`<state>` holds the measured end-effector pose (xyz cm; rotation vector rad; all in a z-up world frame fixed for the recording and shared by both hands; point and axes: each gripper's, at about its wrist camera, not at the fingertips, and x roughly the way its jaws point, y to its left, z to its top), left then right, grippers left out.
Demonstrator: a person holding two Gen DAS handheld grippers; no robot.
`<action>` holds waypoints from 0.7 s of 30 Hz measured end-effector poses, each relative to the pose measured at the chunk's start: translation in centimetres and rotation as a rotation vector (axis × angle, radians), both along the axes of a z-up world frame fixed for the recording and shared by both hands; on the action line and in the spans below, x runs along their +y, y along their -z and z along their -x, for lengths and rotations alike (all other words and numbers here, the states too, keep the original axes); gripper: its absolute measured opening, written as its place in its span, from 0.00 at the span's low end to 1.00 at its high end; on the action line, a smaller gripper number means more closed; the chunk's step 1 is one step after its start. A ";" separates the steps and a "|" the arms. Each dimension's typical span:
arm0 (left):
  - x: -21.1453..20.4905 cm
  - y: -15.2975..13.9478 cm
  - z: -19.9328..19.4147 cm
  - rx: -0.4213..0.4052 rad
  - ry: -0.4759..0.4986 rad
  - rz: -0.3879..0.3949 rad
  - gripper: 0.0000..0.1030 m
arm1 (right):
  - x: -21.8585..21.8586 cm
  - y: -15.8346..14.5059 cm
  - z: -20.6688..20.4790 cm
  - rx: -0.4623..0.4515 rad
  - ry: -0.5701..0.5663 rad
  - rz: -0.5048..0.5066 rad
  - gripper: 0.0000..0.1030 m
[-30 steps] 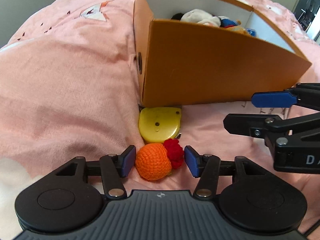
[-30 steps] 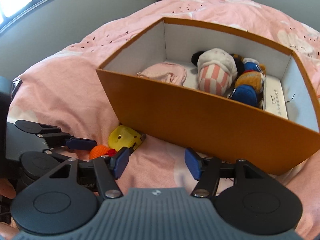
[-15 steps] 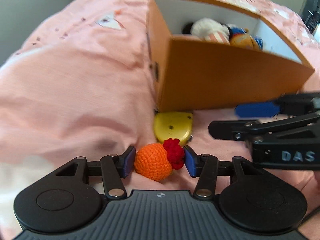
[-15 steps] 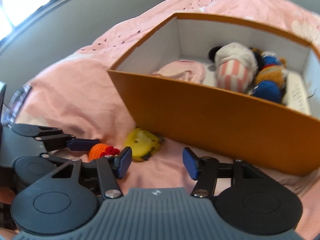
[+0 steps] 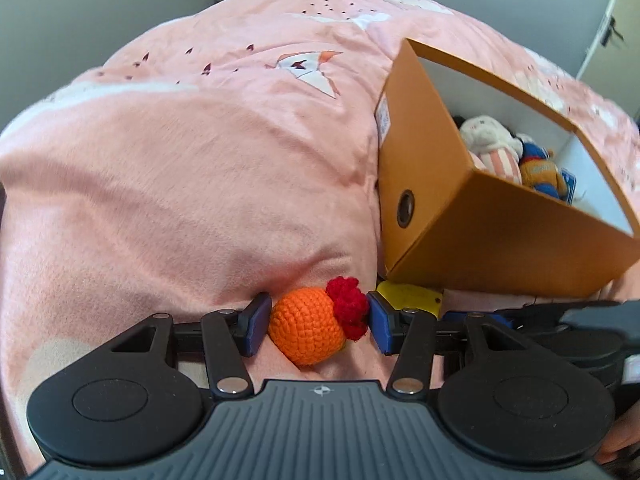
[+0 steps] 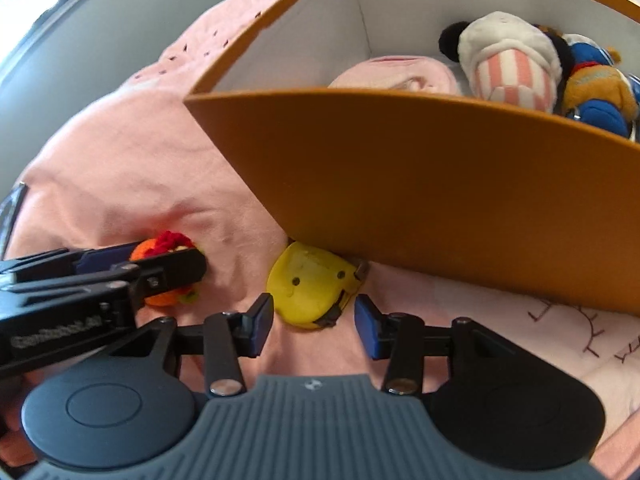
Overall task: Organize objects
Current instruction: 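Grasp the orange crochet ball with the left tool while the right tool grasps the yellow tape measure, then lift the ball and tape measure and carry them over the box with both tools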
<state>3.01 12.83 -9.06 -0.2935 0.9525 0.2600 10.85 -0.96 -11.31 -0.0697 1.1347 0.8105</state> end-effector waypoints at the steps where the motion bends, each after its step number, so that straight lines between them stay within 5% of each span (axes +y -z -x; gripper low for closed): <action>1: 0.3 0.0 0.0 -0.002 -0.003 0.013 0.57 | 0.5 0.2 0.2 -0.003 -0.016 0.004 0.52; 4: 0.5 0.3 -0.1 -0.004 0.000 0.023 0.57 | 2.2 0.3 1.2 -0.053 -0.066 0.037 0.61; 21: 0.7 0.7 0.0 0.006 -0.003 0.036 0.58 | 3.6 0.5 3.2 -0.107 -0.098 0.122 0.52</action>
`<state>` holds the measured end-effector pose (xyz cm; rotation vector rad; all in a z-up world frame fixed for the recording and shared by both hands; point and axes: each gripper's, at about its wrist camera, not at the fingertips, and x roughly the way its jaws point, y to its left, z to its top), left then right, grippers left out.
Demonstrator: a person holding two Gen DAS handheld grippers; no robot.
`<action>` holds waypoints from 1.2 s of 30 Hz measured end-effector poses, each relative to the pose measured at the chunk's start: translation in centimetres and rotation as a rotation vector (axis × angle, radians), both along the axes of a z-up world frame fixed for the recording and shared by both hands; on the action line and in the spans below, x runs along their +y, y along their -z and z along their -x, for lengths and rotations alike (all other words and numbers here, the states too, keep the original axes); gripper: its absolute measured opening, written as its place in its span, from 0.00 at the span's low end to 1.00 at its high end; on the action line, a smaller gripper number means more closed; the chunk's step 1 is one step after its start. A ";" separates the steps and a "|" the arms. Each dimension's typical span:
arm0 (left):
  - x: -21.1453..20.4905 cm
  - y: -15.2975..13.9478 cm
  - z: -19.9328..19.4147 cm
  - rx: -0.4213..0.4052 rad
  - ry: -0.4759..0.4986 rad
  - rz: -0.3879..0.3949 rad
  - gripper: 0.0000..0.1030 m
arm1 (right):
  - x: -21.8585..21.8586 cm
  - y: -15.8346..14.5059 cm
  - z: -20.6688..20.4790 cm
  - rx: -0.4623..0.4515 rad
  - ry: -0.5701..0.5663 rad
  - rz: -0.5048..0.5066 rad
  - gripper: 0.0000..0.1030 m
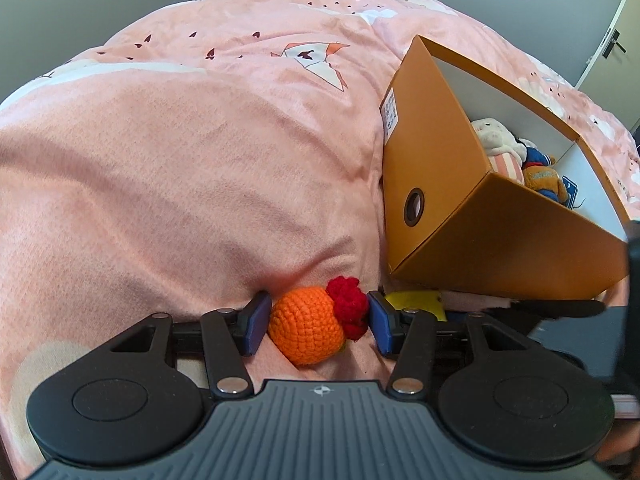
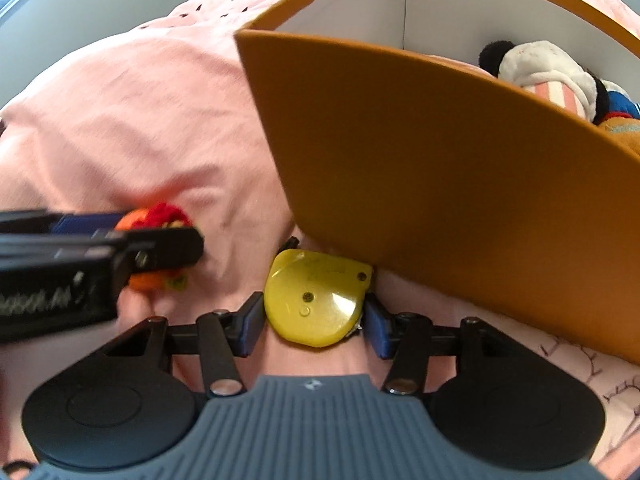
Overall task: Organize objects
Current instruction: 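Lift the ball and tape measure and carry them over the box with both tools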
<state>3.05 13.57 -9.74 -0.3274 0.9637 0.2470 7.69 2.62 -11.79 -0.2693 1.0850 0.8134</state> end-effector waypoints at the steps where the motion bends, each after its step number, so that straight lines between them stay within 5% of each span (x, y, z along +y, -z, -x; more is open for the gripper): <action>1: -0.1 0.0 0.0 -0.001 0.002 -0.004 0.58 | -0.3 -0.2 0.2 0.010 -0.005 -0.002 0.52; 8: -0.8 -0.5 0.2 -0.019 0.009 -0.020 0.57 | -3.9 -3.7 1.3 0.054 -0.032 -0.088 0.52; 19: -3.8 -7.2 0.7 -0.180 0.129 -0.015 0.57 | -10.2 -11.5 3.9 -0.200 -0.092 -0.209 0.52; 28: -6.4 -11.9 -3.9 -0.269 0.251 -0.057 0.57 | -13.2 -16.5 -1.9 -0.320 0.022 -0.308 0.52; 36: -9.5 -11.2 -11.0 -0.224 0.379 -0.190 0.57 | -13.0 -16.1 -6.9 -0.321 0.092 -0.281 0.52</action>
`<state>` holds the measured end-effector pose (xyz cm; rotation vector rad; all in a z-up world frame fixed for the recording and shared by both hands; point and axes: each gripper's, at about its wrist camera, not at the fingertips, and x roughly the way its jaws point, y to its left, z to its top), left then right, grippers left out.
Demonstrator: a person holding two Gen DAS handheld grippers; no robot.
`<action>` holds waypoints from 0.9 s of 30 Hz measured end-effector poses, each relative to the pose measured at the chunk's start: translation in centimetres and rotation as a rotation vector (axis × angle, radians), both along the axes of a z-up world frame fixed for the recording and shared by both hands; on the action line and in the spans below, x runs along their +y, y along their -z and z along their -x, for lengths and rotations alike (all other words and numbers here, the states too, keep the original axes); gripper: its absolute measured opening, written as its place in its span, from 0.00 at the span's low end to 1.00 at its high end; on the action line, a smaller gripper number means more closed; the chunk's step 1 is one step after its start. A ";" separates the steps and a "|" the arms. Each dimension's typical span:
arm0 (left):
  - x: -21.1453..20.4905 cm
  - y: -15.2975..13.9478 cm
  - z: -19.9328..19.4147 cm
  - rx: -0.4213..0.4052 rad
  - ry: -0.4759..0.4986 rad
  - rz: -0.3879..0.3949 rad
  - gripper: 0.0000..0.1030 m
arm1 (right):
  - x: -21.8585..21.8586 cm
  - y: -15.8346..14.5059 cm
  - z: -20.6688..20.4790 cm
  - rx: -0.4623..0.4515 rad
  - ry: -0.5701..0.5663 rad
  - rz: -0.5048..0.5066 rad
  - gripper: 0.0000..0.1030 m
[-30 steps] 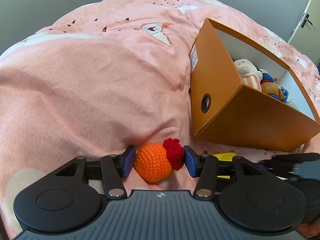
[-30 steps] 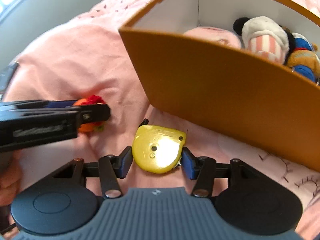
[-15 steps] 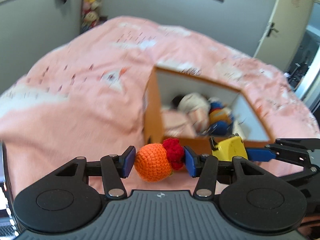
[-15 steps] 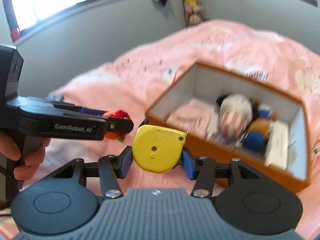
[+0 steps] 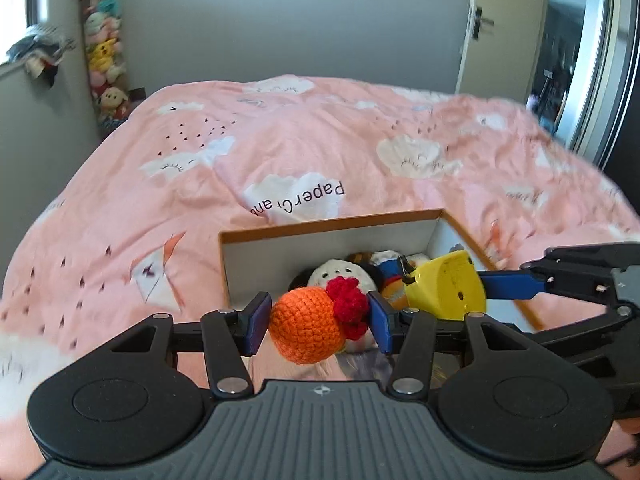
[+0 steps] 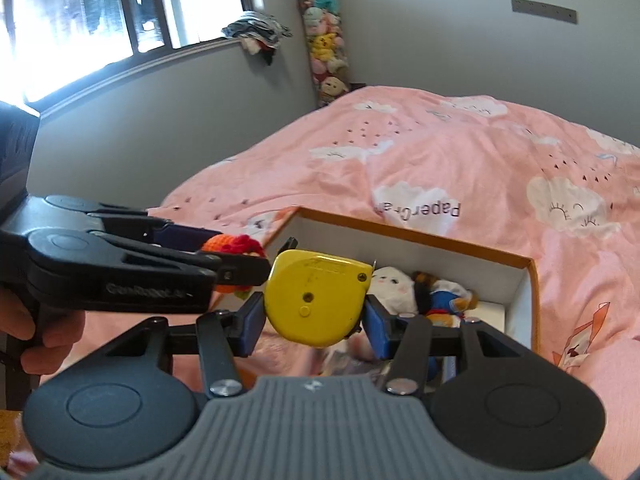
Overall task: Organize objects
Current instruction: 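Lift the ball and tape measure and carry them over the box with both tools, then open the left tool to drop the crochet ball into the box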
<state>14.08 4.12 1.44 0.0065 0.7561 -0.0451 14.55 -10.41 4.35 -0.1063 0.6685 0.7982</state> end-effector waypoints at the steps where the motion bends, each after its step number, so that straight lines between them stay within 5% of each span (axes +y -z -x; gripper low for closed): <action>1: -0.3 0.6 -1.1 0.008 0.000 -0.027 0.57 | 0.3 0.5 -0.8 0.001 0.008 0.010 0.52; 10: -1.0 5.1 -7.0 0.085 -0.016 -0.190 0.57 | 2.2 4.4 -5.4 0.035 0.043 0.094 0.52; 20: -0.1 7.8 -9.9 0.143 0.000 -0.270 0.58 | 3.2 5.7 -7.5 0.053 0.036 0.120 0.52; 27: 0.6 8.2 -10.3 0.107 0.002 -0.280 0.61 | 3.9 6.0 -8.0 0.052 0.024 0.132 0.52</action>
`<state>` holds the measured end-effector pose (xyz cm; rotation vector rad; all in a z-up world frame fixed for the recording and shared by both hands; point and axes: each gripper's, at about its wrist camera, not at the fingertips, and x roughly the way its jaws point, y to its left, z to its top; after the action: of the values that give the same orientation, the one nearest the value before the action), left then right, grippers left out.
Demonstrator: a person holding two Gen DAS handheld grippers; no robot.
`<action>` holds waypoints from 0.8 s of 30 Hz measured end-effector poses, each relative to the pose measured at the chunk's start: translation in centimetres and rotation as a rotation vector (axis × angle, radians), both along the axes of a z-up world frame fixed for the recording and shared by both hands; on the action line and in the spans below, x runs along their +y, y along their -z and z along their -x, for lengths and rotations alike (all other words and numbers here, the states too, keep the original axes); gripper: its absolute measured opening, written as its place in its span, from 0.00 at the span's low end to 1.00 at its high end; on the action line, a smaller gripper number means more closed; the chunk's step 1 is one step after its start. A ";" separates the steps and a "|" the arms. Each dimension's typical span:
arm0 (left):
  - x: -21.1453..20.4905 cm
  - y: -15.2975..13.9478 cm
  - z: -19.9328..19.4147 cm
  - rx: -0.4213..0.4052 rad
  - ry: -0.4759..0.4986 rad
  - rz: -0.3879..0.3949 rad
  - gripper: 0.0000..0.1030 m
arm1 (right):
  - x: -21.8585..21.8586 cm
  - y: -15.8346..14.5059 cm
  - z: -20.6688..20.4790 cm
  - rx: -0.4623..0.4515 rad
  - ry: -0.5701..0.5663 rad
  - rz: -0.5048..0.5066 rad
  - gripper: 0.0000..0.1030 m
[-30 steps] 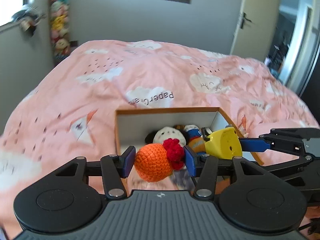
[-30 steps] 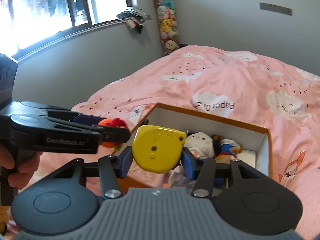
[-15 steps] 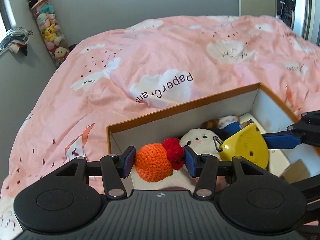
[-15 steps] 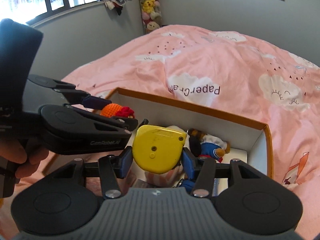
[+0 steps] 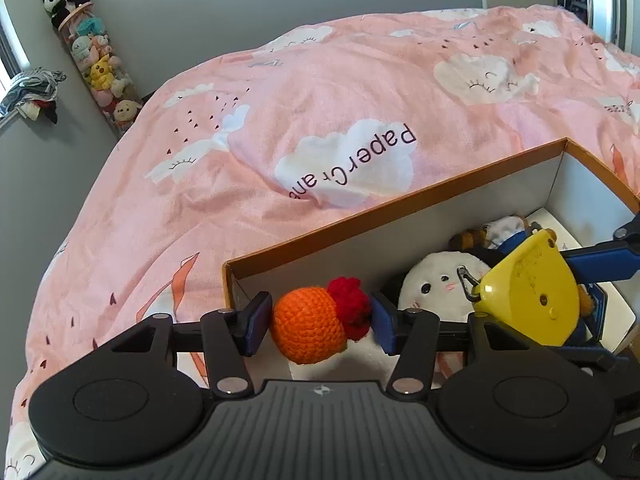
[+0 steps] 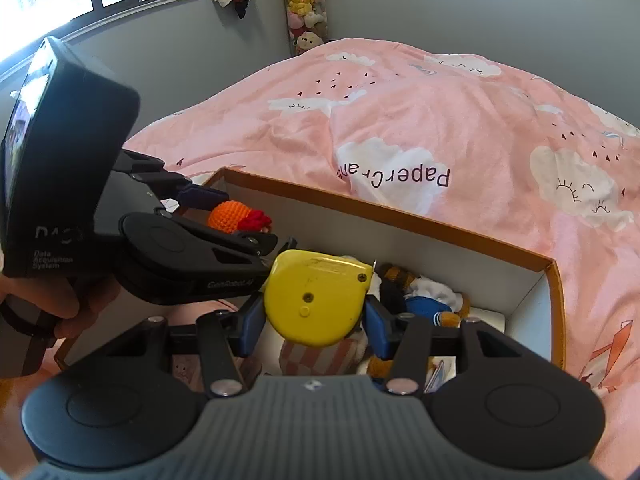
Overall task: Organize objects
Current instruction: 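Open the left tool to drop the crochet ball into the box, then lower the yellow tape measure into the box and open the right tool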
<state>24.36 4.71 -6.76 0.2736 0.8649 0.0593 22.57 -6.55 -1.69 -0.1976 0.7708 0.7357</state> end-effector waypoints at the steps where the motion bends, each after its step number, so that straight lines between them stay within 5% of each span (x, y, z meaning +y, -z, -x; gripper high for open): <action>1: 0.1 0.0 0.0 -0.001 0.005 0.005 0.61 | 0.0 0.0 0.0 0.000 0.000 0.002 0.52; 12: 1.4 -1.5 0.5 -0.059 0.001 0.109 0.71 | 0.3 -0.3 0.4 0.005 -0.028 0.001 0.52; 17: 3.7 -4.1 2.3 -0.142 -0.070 0.259 0.67 | 0.5 -0.5 0.2 0.027 -0.053 -0.014 0.52; 24: 6.9 -5.9 5.9 -0.258 -0.262 0.298 0.67 | 3.5 -0.5 -1.3 0.057 -0.061 -0.032 0.52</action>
<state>18.49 11.65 -0.85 -0.1259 0.6375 0.2030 23.88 -3.07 -1.19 -0.1727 0.8095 0.8138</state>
